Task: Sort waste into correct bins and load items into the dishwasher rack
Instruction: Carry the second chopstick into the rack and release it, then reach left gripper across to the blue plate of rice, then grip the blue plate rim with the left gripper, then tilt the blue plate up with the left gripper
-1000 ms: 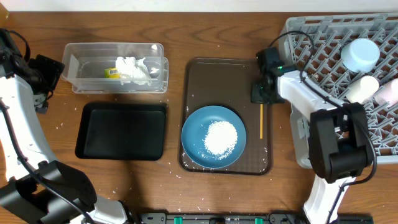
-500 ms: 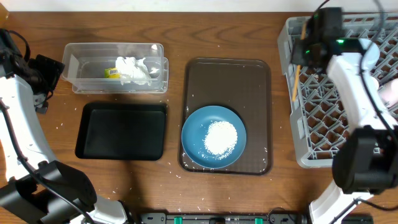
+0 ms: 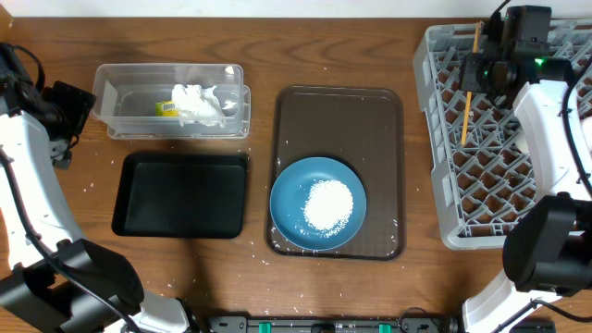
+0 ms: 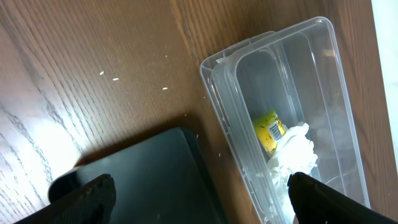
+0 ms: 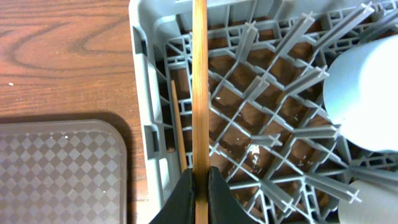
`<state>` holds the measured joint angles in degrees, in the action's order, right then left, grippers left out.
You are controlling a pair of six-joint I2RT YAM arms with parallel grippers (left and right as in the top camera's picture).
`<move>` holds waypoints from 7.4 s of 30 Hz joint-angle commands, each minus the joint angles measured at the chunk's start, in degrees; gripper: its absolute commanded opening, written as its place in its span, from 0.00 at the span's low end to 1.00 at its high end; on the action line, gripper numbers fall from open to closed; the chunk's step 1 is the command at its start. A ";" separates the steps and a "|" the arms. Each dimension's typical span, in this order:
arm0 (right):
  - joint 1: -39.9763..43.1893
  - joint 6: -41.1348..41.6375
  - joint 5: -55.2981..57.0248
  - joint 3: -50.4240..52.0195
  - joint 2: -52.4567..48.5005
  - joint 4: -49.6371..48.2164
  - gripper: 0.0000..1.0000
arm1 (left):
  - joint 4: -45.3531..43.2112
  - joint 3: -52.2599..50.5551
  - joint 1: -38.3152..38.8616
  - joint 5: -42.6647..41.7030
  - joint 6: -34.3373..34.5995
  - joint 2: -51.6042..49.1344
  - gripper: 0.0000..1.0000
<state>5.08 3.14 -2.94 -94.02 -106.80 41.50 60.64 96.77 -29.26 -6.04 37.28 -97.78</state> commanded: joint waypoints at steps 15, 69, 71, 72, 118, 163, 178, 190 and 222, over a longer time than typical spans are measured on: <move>0.48 4.07 -3.15 0.07 -2.45 1.66 0.30 | 0.17 -0.13 -0.09 0.26 -0.57 -0.33 0.91; 16.70 18.05 -3.45 0.02 1.84 2.01 0.99 | 2.62 -0.13 -0.09 -13.33 0.28 -0.33 0.91; 16.70 18.05 -3.45 0.02 1.84 2.01 0.99 | 7.43 -0.13 0.09 -18.95 0.28 -0.33 0.91; 16.70 18.05 -3.45 0.02 1.84 2.01 0.99 | 8.96 -0.15 0.46 -20.37 0.20 -0.33 0.91; 16.70 18.05 -3.45 0.02 1.84 2.01 0.99 | -1.90 -0.98 75.73 0.09 -19.12 -9.40 0.91; 16.70 18.05 -3.45 0.02 1.84 2.01 0.99 | -11.85 -1.01 78.71 7.13 1.44 -26.34 0.65; 16.70 18.05 -3.45 0.02 1.84 2.01 0.99 | -8.44 -1.01 78.79 5.95 1.40 -26.34 0.42; 16.70 18.05 -3.45 0.02 1.84 2.01 0.99 | -8.48 -0.85 78.84 5.86 1.38 -26.32 0.34; 16.70 18.05 -3.48 0.02 1.84 2.01 0.99 | -6.58 -0.09 78.95 9.20 -3.85 -20.00 0.06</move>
<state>21.80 20.51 -6.46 -94.00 -106.56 43.48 53.12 96.01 49.89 0.08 35.29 -120.57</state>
